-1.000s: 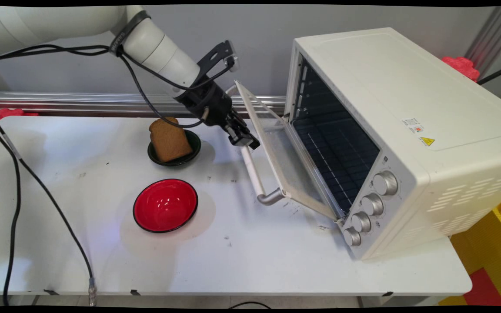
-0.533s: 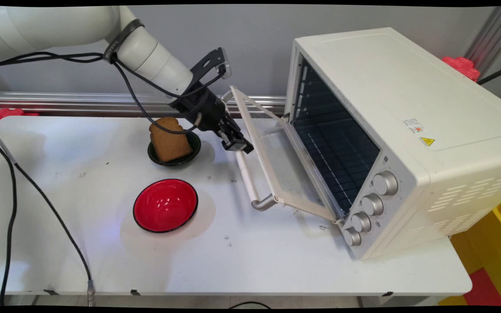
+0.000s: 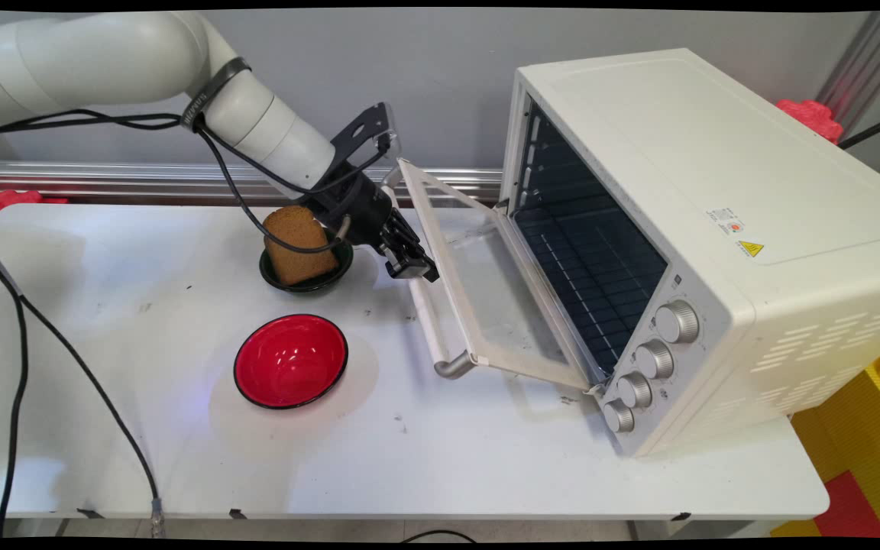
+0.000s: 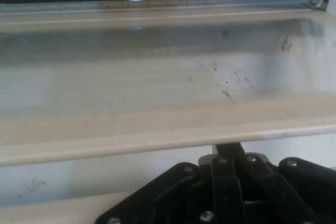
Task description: Open the oven
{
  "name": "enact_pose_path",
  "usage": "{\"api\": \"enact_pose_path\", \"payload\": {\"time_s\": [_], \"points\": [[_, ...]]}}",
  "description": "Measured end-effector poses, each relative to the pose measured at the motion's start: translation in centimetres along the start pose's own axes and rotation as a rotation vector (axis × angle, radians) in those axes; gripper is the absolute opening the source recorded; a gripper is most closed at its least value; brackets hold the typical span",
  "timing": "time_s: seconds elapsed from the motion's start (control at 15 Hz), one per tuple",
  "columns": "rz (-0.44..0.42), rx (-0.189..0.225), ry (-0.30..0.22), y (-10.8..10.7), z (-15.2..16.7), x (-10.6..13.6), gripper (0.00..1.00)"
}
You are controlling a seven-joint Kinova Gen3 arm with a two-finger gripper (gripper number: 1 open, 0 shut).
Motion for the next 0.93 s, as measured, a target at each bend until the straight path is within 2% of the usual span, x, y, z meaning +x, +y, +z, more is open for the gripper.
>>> {"api": "enact_pose_path", "payload": {"time_s": [0.93], "points": [[0.002,0.007,-0.006,-0.5,1.4,-2.5,0.0]]}}
